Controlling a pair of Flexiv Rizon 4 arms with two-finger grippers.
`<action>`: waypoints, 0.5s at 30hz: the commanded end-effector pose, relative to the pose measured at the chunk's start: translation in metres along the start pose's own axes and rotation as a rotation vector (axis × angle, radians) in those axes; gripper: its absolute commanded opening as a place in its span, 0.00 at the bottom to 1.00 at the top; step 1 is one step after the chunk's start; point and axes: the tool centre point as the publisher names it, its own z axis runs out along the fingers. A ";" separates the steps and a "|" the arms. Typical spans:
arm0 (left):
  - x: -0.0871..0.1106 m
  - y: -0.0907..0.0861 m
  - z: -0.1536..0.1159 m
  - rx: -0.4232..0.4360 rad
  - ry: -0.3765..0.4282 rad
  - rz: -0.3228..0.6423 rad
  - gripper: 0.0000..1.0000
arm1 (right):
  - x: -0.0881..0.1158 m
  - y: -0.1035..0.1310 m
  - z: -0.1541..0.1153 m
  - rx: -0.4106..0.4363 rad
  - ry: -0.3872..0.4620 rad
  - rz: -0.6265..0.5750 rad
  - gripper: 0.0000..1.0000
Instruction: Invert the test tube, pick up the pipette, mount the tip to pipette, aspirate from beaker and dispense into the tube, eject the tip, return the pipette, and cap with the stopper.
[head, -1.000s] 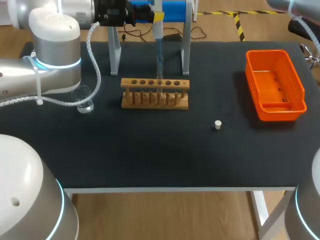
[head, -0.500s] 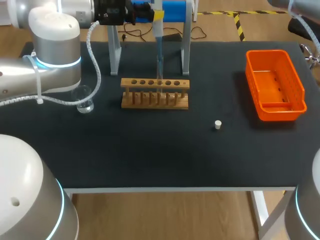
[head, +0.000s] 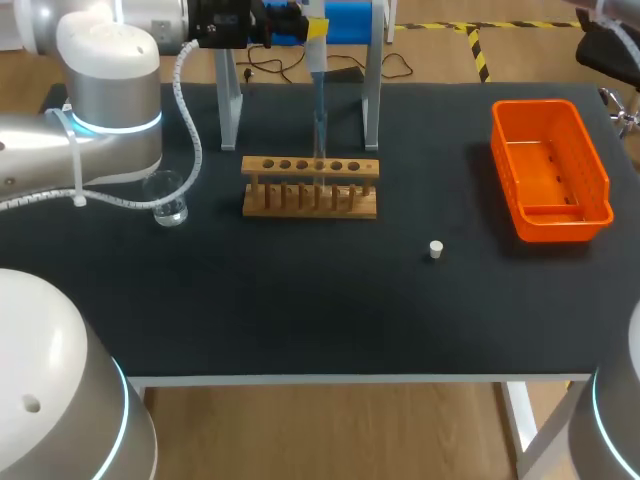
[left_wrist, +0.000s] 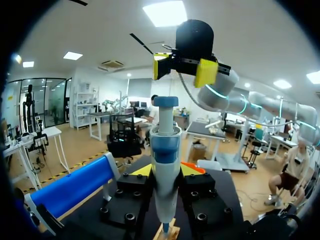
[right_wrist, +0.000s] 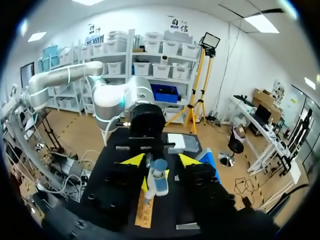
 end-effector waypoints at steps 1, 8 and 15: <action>0.001 0.000 0.000 0.000 -0.004 -0.001 0.00 | 0.021 -0.017 -0.027 0.001 -0.025 -0.031 1.00; 0.001 0.000 0.000 0.000 -0.004 -0.001 0.00 | 0.051 -0.064 -0.041 0.029 0.023 -0.082 1.00; 0.001 0.000 0.000 0.000 -0.004 -0.001 0.00 | 0.066 -0.133 -0.019 0.018 0.086 -0.075 1.00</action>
